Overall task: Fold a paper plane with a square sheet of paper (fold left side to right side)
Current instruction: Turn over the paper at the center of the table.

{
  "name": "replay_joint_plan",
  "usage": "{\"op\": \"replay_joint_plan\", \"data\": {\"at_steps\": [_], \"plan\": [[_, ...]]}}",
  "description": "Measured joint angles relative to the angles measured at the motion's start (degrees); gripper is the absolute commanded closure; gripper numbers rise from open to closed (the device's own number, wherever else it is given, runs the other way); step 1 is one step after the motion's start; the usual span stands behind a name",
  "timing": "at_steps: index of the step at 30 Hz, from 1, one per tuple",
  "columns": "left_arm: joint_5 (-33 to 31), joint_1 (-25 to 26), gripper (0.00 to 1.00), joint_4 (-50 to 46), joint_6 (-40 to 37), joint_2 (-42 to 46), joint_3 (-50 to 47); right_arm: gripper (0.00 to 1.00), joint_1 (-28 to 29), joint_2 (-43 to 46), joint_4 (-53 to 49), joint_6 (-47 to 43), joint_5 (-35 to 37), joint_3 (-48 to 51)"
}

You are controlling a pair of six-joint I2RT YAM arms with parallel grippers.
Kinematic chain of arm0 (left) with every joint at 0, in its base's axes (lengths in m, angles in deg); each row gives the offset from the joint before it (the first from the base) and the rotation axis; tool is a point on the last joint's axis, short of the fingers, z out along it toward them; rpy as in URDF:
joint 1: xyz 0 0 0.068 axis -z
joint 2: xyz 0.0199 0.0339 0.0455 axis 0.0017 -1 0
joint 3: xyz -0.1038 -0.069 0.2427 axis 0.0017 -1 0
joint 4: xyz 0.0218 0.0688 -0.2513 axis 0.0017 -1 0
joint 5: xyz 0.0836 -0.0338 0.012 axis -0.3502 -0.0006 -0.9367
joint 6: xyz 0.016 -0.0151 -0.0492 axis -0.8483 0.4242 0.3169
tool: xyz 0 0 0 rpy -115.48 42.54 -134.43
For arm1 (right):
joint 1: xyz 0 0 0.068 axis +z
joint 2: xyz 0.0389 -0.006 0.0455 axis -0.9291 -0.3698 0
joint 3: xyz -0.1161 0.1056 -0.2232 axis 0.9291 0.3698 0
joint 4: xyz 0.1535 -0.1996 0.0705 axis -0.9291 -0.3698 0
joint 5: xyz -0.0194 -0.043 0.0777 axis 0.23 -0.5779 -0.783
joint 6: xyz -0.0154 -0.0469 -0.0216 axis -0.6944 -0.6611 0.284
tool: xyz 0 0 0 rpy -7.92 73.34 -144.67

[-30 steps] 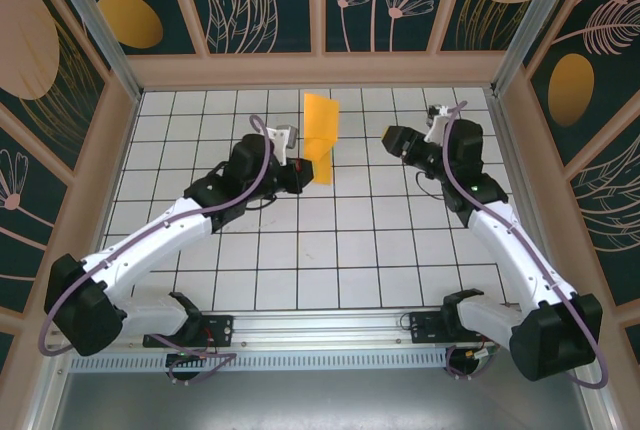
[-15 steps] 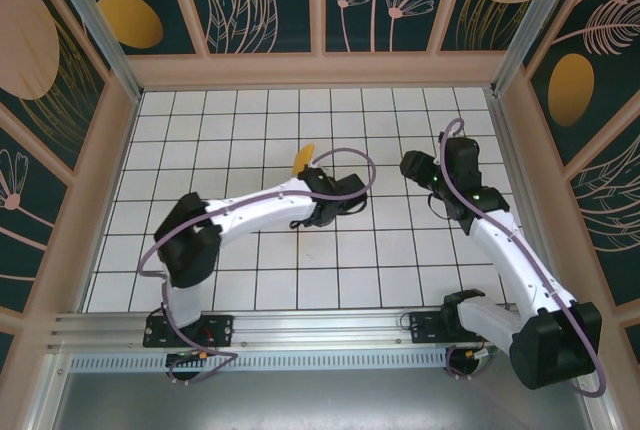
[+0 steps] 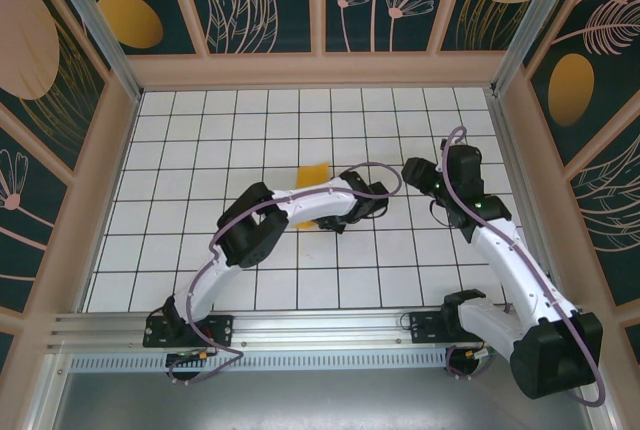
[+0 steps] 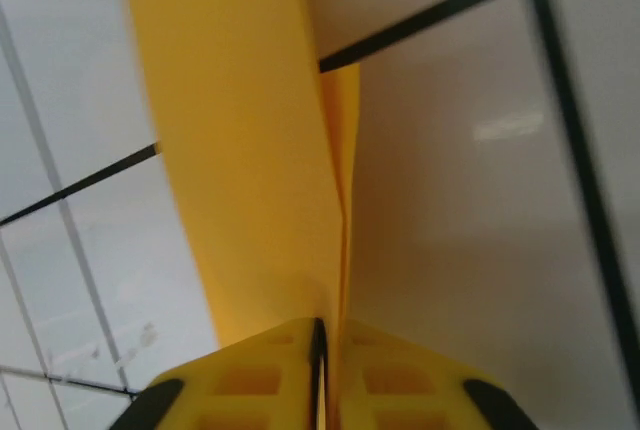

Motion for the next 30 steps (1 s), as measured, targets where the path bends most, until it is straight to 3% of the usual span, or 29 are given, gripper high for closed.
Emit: {"op": "replay_joint_plan", "data": {"at_steps": [5, 9, 13, 19, 23, 30], "plan": [[4.81, -0.33, 0.56, -0.52, -2.78, -2.45, 7.1, 0.37, -0.68, -0.02, 0.0, 0.0, -0.44, 1.38], [8.94, -1.11, 0.48, 1.84, -4.9, -2.23, 11.63, 0.37, -1.05, -0.17, 0.15, 0.0, -0.85, 2.36], [13.81, -2.99, 0.46, 6.23, -6.84, 0.72, 8.85, 0.36, -1.09, -1.88, 1.6, 0.04, -3.26, 3.54], [21.66, -8.98, 0.45, 18.64, -8.52, 16.79, -9.05, 0.36, 0.5, -8.37, 7.04, 0.94, -9.57, 4.61], [25.81, -15.3, 0.34, 29.62, -8.24, 32.54, -25.0, 0.37, 5.64, -15.93, 11.61, 2.38, -12.7, 3.74], [30.53, -24.72, 0.25, 48.19, -5.73, 54.01, -48.02, 0.42, 14.51, -34.45, 16.26, 3.65, -14.56, -9.4]]}}
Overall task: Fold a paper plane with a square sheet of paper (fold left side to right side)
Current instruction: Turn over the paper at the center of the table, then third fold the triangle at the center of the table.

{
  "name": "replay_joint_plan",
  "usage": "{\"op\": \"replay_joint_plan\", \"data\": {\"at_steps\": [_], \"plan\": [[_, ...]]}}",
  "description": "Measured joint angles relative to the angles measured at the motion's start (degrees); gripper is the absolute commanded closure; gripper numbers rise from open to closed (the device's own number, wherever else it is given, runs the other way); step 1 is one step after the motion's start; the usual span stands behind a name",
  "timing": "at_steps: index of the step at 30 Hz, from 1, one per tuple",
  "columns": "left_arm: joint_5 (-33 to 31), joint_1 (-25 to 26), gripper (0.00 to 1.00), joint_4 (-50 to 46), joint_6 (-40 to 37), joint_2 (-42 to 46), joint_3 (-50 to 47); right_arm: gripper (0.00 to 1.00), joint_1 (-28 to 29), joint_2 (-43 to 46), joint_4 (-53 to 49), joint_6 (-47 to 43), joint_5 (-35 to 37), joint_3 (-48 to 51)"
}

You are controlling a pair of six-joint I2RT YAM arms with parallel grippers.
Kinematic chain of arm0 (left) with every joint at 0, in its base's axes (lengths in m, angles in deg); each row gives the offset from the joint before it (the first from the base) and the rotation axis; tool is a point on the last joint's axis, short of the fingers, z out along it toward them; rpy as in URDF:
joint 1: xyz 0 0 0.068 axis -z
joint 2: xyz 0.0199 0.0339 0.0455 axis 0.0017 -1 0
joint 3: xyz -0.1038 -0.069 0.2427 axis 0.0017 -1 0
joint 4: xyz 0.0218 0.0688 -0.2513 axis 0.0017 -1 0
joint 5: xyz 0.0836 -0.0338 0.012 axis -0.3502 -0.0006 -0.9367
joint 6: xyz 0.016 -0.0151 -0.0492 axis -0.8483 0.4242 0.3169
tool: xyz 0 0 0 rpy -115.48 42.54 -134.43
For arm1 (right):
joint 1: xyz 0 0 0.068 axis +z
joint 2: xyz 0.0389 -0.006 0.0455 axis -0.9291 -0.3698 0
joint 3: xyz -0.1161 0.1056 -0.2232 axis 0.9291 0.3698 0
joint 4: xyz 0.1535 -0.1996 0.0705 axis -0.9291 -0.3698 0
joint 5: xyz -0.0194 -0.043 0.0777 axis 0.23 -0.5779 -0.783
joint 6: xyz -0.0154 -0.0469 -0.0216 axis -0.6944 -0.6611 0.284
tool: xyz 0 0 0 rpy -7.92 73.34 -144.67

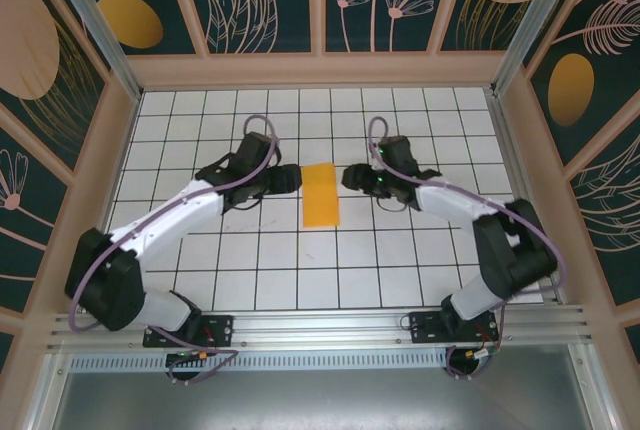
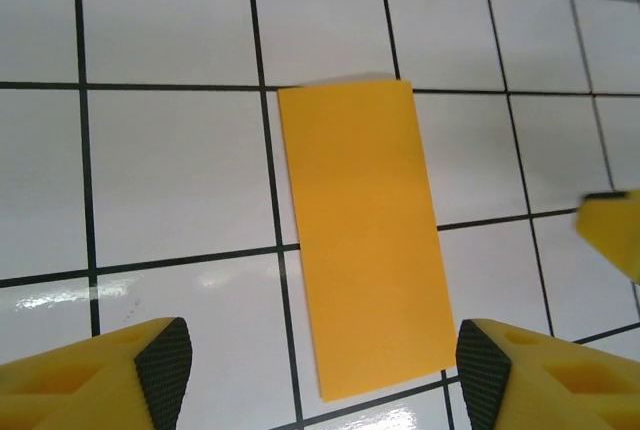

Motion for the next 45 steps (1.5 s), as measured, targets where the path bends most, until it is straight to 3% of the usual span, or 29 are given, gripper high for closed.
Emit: {"op": "replay_joint_plan", "data": {"at_steps": [6, 14, 29, 45], "plan": [[5.75, -4.55, 0.21, 12.83, 3.08, 5.66, -11.65, 0.43, 2.51, -12.92, 1.86, -0.15, -0.26, -11.72], [14.27, -8.15, 0.24, 24.9, 7.43, 1.36, -16.46, 0.44, 2.58, -23.23, 1.29, -0.83, -0.33, -18.62], [23.76, -8.26, 0.38, 30.36, 9.46, -14.84, -12.74, 0.47, 2.58, -25.14, -1.18, -3.87, 0.85, -19.47], [31.04, -8.22, 0.47, 31.28, 10.36, -24.63, -7.96, 0.47, 2.58, -25.14, -1.2, -4.72, 0.83, -19.41]]}}
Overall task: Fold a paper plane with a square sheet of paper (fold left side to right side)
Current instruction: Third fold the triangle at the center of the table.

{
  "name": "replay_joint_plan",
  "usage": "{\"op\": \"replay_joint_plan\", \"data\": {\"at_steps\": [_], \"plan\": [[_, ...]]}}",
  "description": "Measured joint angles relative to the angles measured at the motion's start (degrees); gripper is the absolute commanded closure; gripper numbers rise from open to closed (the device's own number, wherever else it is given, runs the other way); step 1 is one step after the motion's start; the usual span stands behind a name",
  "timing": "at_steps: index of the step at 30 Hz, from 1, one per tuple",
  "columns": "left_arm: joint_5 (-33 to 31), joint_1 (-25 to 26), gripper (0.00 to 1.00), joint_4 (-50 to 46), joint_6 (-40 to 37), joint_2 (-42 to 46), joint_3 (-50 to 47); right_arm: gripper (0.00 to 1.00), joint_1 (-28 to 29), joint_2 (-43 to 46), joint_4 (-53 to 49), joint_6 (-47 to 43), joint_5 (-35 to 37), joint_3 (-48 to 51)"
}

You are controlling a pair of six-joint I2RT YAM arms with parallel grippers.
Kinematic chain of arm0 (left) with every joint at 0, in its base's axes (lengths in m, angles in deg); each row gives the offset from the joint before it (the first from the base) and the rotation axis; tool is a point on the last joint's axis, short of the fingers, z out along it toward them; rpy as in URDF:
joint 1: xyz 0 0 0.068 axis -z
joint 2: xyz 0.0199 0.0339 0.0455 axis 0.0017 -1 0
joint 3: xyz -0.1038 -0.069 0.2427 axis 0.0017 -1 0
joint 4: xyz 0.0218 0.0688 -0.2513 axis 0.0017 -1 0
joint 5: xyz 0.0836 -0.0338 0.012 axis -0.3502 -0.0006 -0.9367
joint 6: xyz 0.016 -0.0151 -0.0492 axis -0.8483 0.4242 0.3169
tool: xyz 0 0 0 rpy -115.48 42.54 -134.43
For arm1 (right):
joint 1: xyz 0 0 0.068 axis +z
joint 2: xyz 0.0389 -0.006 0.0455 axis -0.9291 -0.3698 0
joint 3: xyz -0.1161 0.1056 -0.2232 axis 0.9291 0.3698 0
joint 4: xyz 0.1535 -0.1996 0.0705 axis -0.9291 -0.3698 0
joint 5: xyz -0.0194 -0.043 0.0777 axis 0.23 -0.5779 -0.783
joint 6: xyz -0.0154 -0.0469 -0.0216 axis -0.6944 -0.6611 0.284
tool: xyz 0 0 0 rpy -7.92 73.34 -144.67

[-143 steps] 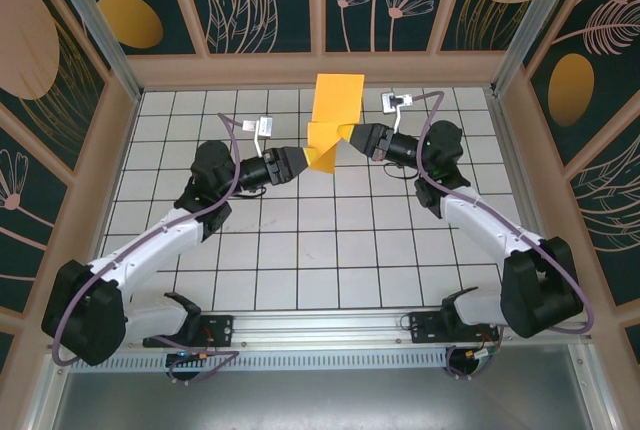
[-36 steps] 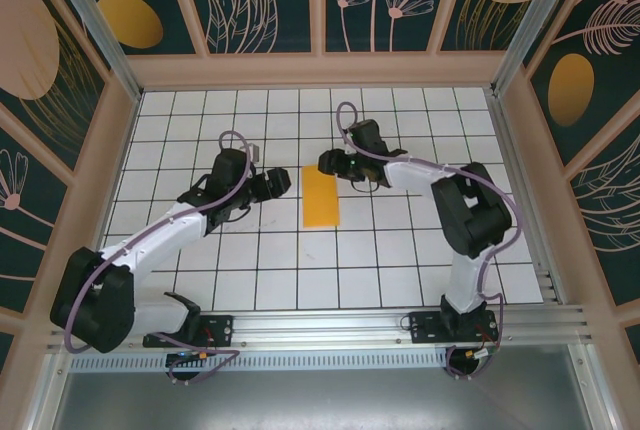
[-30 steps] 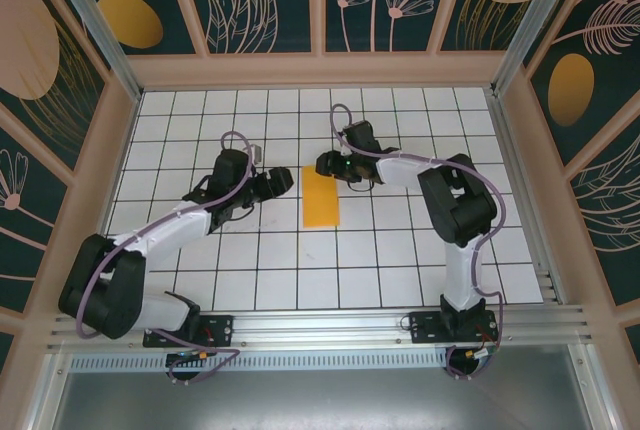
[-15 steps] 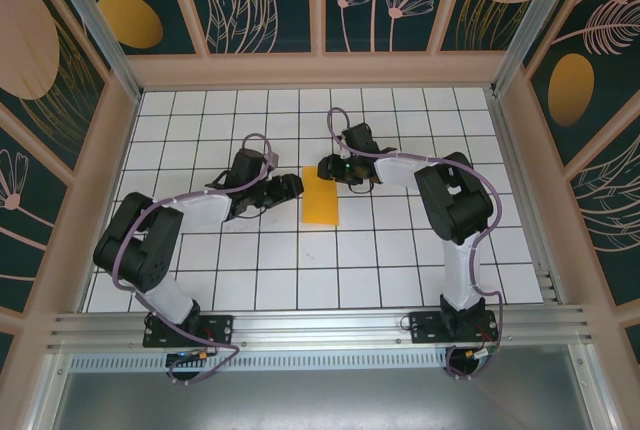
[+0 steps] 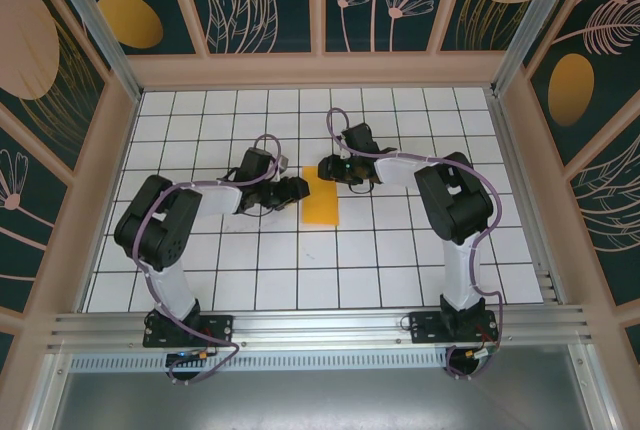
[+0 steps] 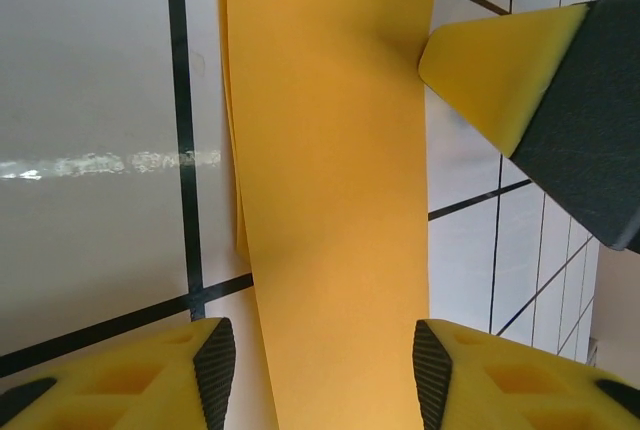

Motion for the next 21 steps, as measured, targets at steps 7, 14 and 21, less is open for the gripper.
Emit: {"op": "replay_joint_plan", "data": {"at_steps": [7, 14, 21], "plan": [[1.07, 1.03, 0.47, -0.72, -0.02, -2.32, 2.45, 0.47, 0.0, 0.0, 0.02, 0.0, 0.0, 0.04], [0.9, 1.66, 0.47, -1.81, -0.2, -2.69, 3.28, 0.47, 0.0, 0.02, 0.04, 0.0, -0.02, 0.07], [0.15, 1.92, 0.7, -2.78, -0.35, -2.69, 3.3, 0.47, -0.02, 0.02, 0.13, 0.0, -0.07, 0.15]]}}
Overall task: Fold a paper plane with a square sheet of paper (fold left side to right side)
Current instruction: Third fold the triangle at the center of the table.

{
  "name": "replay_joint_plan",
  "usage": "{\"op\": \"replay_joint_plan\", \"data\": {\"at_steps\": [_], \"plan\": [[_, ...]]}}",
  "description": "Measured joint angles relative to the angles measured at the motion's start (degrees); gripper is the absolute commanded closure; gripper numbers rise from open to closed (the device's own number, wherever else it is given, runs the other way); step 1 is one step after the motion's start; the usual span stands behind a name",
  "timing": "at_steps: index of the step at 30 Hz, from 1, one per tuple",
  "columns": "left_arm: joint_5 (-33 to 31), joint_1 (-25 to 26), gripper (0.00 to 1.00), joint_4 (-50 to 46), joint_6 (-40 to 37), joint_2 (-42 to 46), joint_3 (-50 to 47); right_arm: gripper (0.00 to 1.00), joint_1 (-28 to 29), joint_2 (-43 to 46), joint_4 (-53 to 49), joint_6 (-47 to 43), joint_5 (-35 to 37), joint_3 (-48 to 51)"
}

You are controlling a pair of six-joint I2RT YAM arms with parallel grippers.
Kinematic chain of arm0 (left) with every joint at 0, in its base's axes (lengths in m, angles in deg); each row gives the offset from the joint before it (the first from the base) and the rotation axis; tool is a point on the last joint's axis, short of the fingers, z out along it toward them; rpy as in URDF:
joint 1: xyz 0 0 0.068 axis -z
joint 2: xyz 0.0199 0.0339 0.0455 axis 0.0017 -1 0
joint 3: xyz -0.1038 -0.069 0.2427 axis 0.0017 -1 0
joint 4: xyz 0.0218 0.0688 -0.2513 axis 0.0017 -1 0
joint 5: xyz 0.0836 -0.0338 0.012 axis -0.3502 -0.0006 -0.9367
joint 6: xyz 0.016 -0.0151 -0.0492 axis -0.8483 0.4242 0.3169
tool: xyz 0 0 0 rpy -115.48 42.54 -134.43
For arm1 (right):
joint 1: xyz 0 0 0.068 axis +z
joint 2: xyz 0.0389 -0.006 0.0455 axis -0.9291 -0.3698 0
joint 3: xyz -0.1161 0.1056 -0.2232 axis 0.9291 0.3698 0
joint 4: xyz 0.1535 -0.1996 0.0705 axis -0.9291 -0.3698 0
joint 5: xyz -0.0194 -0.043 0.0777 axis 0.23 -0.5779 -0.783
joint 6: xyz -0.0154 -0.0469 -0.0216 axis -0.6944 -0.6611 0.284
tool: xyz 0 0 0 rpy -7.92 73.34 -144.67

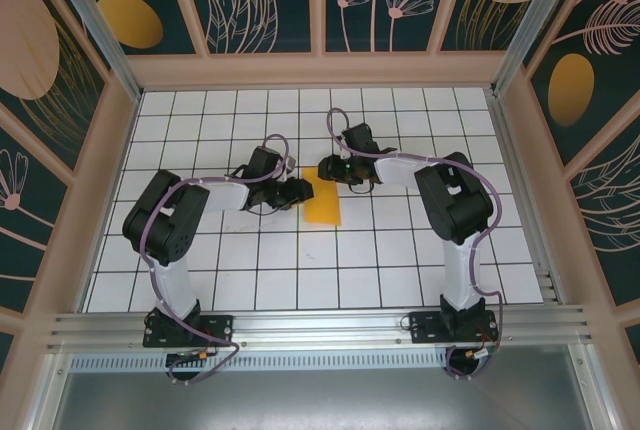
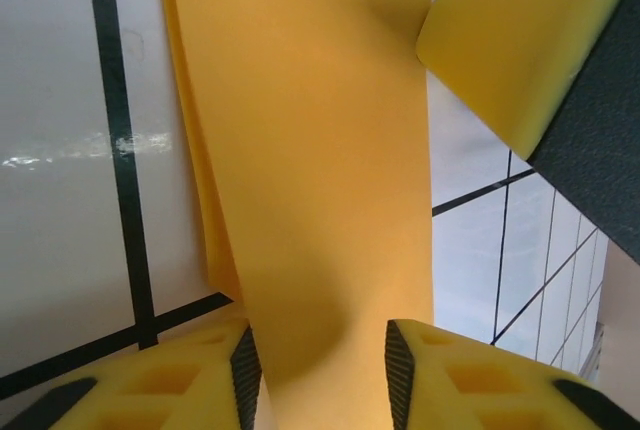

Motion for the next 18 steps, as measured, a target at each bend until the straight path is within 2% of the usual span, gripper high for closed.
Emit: {"op": "replay_joint_plan", "data": {"at_steps": [3, 7, 12, 18], "plan": [[-0.17, 0.0, 0.79, -0.02, 0.24, 0.0, 0.0, 0.46, -0.22, 0.07, 1.49, 0.02, -0.59, 0.85], [-0.22, 0.02, 0.88, 0.04, 0.52, 0.02, -0.13, 0.37, -0.79, 1.49, 4.57, -0.22, -2.14, 3.5], [-0.46, 0.31, 0.9, 0.26, 0.87, 0.02, -0.98, 0.29, -2.32, 6.56, 5.46, -2.25, -2.08, 8.35], [-0.61, 0.87, 0.92, 0.44, 1.51, 0.15, -1.14, 0.28, -2.21, 17.84, 6.86, -7.32, 1.18, 15.91]]}}
